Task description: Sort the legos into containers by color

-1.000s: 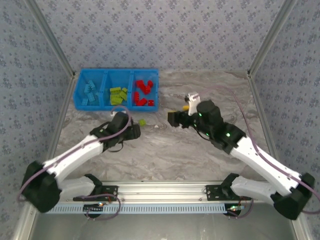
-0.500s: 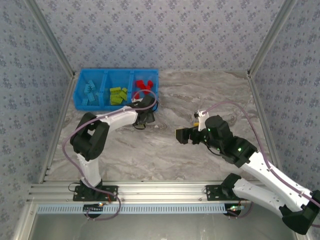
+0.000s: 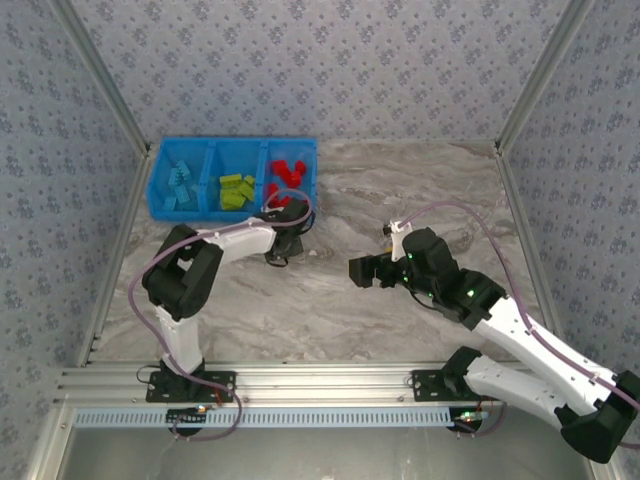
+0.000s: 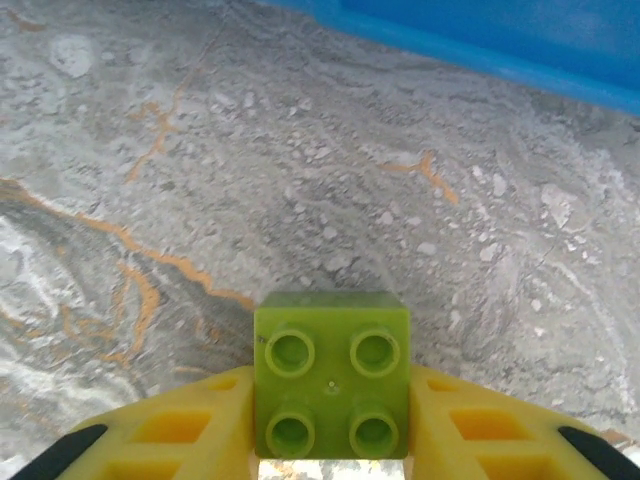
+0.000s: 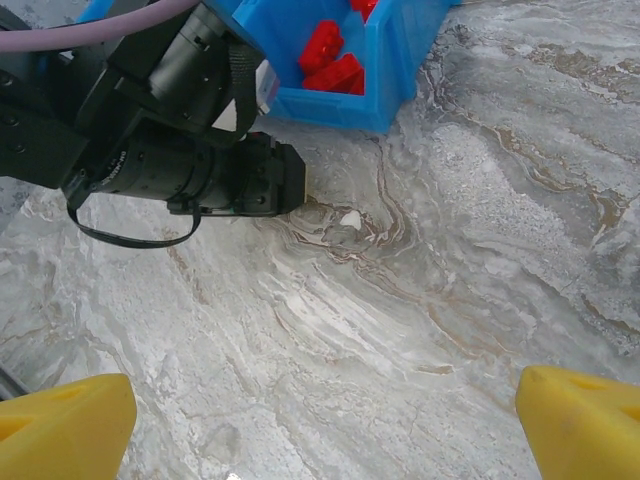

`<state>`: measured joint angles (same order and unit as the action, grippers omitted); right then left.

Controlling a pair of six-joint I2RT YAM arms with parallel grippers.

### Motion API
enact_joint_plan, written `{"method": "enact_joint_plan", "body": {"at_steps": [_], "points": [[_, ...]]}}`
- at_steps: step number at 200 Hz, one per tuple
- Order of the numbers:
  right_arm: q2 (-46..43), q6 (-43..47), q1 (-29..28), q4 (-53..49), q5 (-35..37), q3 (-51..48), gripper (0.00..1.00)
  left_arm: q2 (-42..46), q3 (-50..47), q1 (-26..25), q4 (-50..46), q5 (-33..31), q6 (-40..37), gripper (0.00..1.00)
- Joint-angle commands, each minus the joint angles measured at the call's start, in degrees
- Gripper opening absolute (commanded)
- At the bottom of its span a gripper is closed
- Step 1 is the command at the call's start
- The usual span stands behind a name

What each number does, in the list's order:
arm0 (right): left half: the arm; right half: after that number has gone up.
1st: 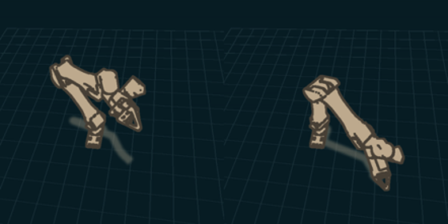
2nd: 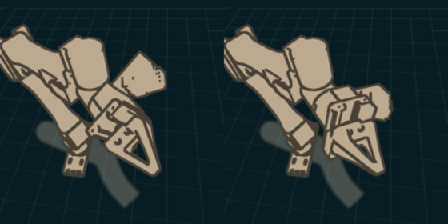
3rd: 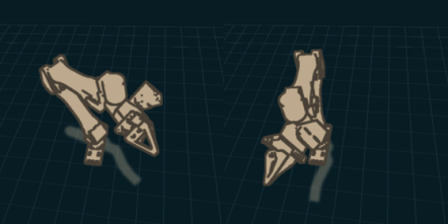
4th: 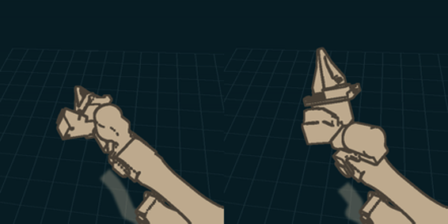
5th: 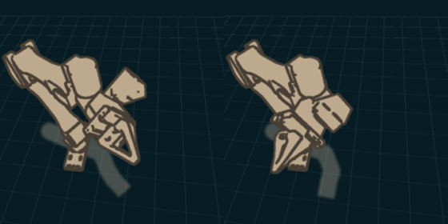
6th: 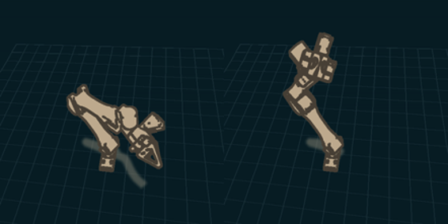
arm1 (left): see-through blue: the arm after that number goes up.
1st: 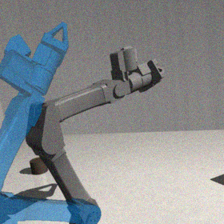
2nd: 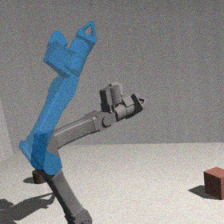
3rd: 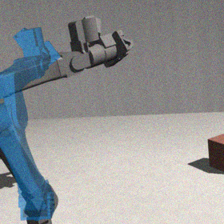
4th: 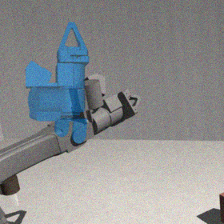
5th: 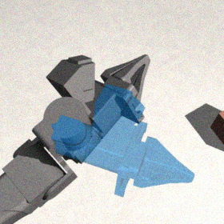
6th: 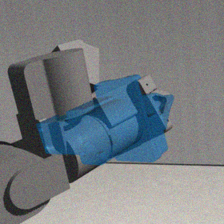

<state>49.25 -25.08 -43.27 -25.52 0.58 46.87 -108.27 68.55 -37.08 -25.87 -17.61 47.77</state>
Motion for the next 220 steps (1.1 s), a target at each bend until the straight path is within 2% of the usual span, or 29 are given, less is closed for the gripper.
{"method": "enact_joint_plan", "body": {"at_steps": [1, 40, 63, 78, 111, 146, 173, 194, 220], "points": [[-0.3, -1.2, 0.2, 0.7, -0.6, 2.0, 1.00, 5.7, -1.3, 0.1, -1.3, -1.3, -1.2, 0.31], [-0.1, -2.2, 0.2, 1.2, -0.2, 2.4, 1.00, 16.6, -2.4, 0.0, -2.8, -3.3, -3.2, 0.28], [-0.1, -2.7, 0.1, 1.7, -0.2, 2.5, 1.00, 22.4, -1.5, 0.3, -3.3, -8.3, -6.2, 0.28], [0.0, -2.9, 0.1, 2.2, -0.2, 2.4, 1.00, 24.0, -0.2, 2.4, -1.9, -11.2, -9.2, 0.28], [0.3, -3.6, -0.2, 1.8, -0.9, 2.9, 1.00, 17.8, 7.3, 12.3, 0.4, -6.5, -14.1, 0.27], [-0.6, -3.8, -0.7, -1.3, -0.5, 3.3, 1.00, 7.7, 16.3, 20.0, 1.0, 0.7, -14.0, 0.28], [-1.1, -3.1, -0.7, -4.3, 0.5, 3.9, 1.00, 2.2, 23.9, 22.0, 0.0, 3.6, -16.4, 0.35], [-1.3, -2.9, -0.7, -5.5, 1.0, 4.3, 1.00, 1.2, 28.3, 22.1, -2.8, 2.8, -17.6, 0.50], [-1.4, -1.5, -0.3, -6.0, 2.2, 4.1, 1.00, 4.9, 26.1, 21.7, -3.7, 3.7, -16.9, 0.52]]}}
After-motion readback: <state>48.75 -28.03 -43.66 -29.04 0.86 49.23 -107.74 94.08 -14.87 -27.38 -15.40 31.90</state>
